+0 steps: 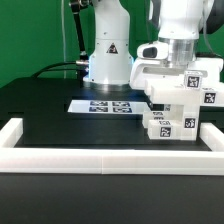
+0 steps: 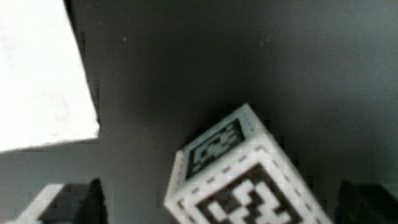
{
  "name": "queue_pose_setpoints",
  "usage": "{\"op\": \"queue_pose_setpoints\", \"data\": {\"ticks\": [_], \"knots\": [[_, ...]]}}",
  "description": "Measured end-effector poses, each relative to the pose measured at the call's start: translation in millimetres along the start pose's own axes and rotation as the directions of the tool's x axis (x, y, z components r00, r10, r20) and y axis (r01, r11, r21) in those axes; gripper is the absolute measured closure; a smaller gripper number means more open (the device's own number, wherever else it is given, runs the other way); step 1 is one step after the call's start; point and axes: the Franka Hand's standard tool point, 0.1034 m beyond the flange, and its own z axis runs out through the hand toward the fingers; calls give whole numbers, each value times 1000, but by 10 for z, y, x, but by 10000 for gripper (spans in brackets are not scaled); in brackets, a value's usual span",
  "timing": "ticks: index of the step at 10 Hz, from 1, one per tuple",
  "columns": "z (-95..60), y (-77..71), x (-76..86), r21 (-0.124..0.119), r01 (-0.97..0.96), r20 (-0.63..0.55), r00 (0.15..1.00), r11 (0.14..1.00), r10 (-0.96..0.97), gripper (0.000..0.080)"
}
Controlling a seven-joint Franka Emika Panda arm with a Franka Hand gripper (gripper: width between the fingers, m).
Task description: Assemble chair
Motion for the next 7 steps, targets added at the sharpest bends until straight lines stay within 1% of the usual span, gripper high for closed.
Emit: {"op": "queue_pose_setpoints", "data": {"ticks": [2, 3, 4, 5, 6, 7], "knots": [[51, 0, -12, -8, 1, 5, 1000, 1000, -1, 151], [53, 1, -13, -8, 1, 6, 1000, 1000, -1, 151], [53, 1, -13, -8, 1, 6, 1000, 1000, -1, 238], [53, 1, -13, -8, 1, 6, 1000, 1000, -1, 373], [48, 0, -8, -7, 1, 4, 1000, 1000, 0, 373], [48, 1, -8, -7, 0, 5, 1000, 1000, 0, 409]]}}
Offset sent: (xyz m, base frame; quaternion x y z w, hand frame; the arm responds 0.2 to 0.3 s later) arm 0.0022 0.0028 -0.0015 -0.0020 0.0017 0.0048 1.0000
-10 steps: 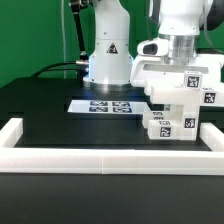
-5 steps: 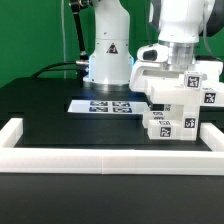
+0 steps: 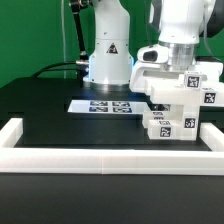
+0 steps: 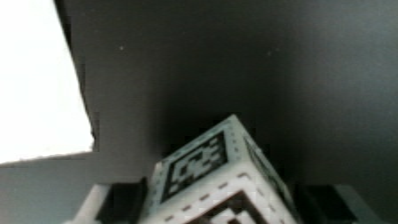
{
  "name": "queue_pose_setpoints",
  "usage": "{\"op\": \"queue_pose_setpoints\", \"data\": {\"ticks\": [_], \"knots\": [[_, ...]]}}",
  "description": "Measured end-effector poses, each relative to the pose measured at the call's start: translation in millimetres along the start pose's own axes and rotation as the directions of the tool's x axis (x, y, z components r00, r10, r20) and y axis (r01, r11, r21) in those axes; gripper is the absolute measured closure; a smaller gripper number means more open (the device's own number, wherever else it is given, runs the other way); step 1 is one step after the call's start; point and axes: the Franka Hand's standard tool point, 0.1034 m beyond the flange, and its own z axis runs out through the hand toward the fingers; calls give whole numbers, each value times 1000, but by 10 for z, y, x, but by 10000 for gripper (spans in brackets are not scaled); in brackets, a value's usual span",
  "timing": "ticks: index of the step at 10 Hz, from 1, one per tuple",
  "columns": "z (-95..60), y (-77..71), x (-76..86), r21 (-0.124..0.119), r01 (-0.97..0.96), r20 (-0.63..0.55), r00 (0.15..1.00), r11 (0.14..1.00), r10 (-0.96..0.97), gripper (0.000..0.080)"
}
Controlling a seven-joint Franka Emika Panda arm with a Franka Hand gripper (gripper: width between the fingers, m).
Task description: Assemble chair
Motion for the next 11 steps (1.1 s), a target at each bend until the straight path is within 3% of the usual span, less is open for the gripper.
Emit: {"op": "queue_pose_setpoints", "data": {"ticks": [4, 7, 11], "knots": [[-5, 7, -2, 0, 1, 2, 1000, 1000, -1, 409], [-283, 110, -40, 30, -25, 31, 999, 999, 24, 407], [-665, 174, -85, 86, -49, 52, 998, 995, 45, 407]]}}
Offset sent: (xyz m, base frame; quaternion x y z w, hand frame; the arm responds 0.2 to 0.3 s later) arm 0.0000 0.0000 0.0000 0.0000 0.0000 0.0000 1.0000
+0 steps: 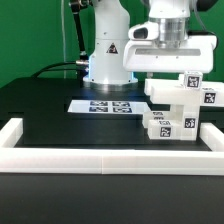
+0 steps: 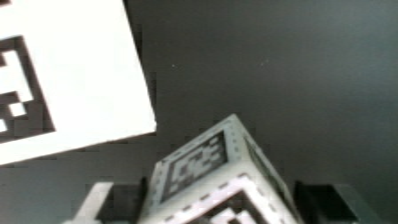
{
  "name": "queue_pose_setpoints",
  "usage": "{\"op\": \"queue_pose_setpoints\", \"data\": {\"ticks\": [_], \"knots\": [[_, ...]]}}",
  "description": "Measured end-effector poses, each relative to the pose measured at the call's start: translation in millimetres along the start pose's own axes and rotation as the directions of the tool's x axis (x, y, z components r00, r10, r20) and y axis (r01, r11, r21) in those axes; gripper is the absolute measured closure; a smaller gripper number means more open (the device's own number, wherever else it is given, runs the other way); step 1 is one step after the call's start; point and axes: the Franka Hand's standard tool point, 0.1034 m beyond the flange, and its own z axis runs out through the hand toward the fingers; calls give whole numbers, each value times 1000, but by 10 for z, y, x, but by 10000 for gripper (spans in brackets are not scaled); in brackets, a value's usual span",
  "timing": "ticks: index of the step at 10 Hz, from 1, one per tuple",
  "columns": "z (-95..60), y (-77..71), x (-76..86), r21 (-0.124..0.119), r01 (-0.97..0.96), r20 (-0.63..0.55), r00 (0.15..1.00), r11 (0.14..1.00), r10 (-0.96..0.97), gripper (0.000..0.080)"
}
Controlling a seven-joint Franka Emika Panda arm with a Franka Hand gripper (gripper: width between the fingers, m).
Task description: Assemble chair
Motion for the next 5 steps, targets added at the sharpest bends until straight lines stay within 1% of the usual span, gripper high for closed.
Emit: {"op": "queue_pose_setpoints", "data": {"ticks": [1, 2, 3, 4, 5], "knots": [[-28, 44, 52, 5, 2, 0, 1000, 1000, -2, 407], [-59, 64, 109, 0, -4, 9, 1000, 1000, 4, 407], [-174, 31, 134, 2, 14, 11, 1000, 1000, -15, 407], [-261, 5, 192, 11, 25, -3, 1000, 1000, -24, 407], [-304, -36, 266, 3, 30, -4, 1000, 1000, -30, 407]]}}
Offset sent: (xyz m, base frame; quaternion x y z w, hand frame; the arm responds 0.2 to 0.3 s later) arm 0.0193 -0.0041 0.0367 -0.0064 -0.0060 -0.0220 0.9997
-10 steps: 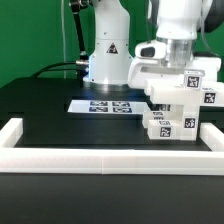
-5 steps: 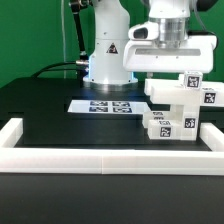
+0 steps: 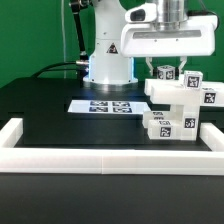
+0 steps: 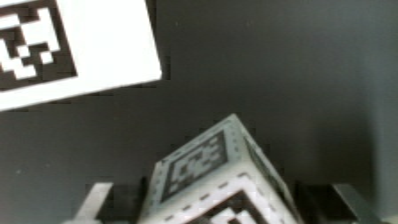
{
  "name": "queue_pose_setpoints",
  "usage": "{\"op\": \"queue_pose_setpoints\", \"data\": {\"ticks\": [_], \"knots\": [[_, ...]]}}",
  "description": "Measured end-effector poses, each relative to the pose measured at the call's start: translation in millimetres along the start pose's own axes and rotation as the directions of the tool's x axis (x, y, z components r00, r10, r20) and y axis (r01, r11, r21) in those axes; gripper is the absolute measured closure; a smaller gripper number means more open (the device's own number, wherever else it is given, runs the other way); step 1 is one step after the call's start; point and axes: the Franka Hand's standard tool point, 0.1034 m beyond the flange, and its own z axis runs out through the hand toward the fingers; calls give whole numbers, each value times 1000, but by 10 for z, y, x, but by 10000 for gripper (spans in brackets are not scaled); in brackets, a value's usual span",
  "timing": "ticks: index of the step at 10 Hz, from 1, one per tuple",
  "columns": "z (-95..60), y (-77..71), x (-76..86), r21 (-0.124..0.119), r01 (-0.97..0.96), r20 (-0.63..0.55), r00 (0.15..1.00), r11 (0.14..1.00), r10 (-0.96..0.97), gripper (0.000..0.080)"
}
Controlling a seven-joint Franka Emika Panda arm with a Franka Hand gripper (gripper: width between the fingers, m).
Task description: Assemble chair
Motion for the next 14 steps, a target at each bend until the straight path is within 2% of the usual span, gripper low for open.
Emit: {"op": "queue_pose_setpoints", "data": {"ticks": [2, 3, 7, 9, 11, 14], "knots": [[-186, -137, 276, 9, 27, -28, 999, 1000, -27, 407], [-222, -168, 338, 11, 28, -33, 999, 1000, -28, 407], [-213, -158, 328, 4, 38, -32, 999, 999, -38, 407], [-326, -214, 432, -19, 93, -60, 994, 995, -94, 407], [-356, -257, 536, -24, 172, -79, 982, 985, -173, 407], [-343, -248, 524, -24, 159, -76, 984, 987, -161, 407]]}}
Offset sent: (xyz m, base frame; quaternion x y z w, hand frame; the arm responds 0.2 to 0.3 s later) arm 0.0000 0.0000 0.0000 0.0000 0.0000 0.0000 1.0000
